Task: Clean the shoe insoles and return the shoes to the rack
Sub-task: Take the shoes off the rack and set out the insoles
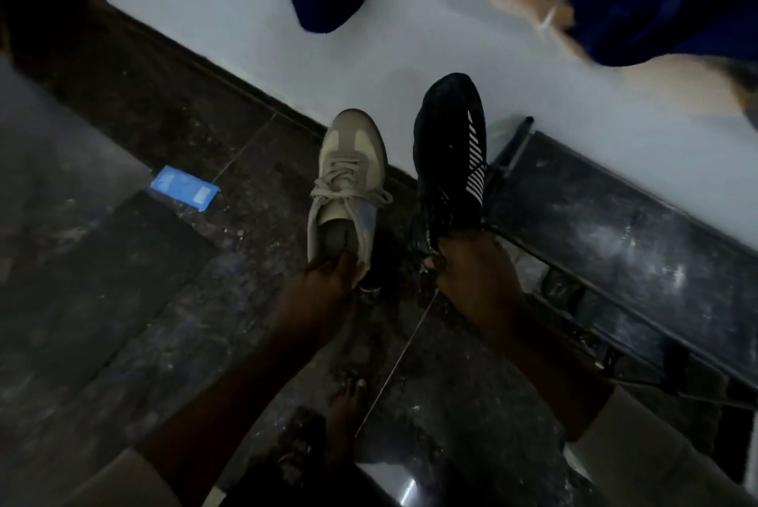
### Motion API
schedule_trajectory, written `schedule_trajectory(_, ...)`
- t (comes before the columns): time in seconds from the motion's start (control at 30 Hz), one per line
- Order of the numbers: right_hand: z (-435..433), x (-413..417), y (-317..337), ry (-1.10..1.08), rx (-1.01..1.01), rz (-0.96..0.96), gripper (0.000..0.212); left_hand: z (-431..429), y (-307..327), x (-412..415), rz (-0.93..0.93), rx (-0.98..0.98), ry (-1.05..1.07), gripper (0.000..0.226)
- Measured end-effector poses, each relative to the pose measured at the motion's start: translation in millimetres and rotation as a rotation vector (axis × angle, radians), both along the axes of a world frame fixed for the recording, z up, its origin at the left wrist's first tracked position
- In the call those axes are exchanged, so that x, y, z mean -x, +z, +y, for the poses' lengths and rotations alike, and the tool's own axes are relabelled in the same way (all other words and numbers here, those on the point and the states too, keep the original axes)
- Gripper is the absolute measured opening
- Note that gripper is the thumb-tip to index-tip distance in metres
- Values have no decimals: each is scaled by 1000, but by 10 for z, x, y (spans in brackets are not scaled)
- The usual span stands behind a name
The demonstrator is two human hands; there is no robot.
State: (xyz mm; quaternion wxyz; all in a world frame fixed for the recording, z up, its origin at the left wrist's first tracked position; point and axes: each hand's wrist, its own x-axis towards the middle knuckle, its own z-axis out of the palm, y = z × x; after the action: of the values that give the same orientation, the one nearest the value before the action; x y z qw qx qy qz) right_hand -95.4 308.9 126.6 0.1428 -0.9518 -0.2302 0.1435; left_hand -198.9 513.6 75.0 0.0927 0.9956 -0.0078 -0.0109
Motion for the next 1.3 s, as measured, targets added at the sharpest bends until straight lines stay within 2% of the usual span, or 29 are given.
schedule_trajectory(0.13,593,27,-371,94,28,70,15,492,-403,211,59,65,124,33)
schedule_trajectory(0.23,1055,71,-754,140,72,124,23,860,-819,392,137,114,184,38)
schedule_trajectory(0.4,1757,139,-1521,221,95,241,30,1359,-1537,632,271,91,318,36)
schedule_trajectory(0.53,2321,199,-2267,297,135,317,26,1730,-2155,781,328,72,366,38)
schedule_trajectory(0.7,2667,276,-2994,365,182,388,20,1984,-2837,918,455,102,419,48)
schedule_trajectory(0.87,2970,390,-3811,399,238,516,26,2169,-3592,1034,534,139,478,49)
schedule_trajectory(1.1,3148,531,-4792,504,303,451,24,2186,-4414,1065,541,126,517,41)
schedule_trajectory(1.3,3147,673,-5339,532,379,438,23,2093,-4884,990,565,148,554,40)
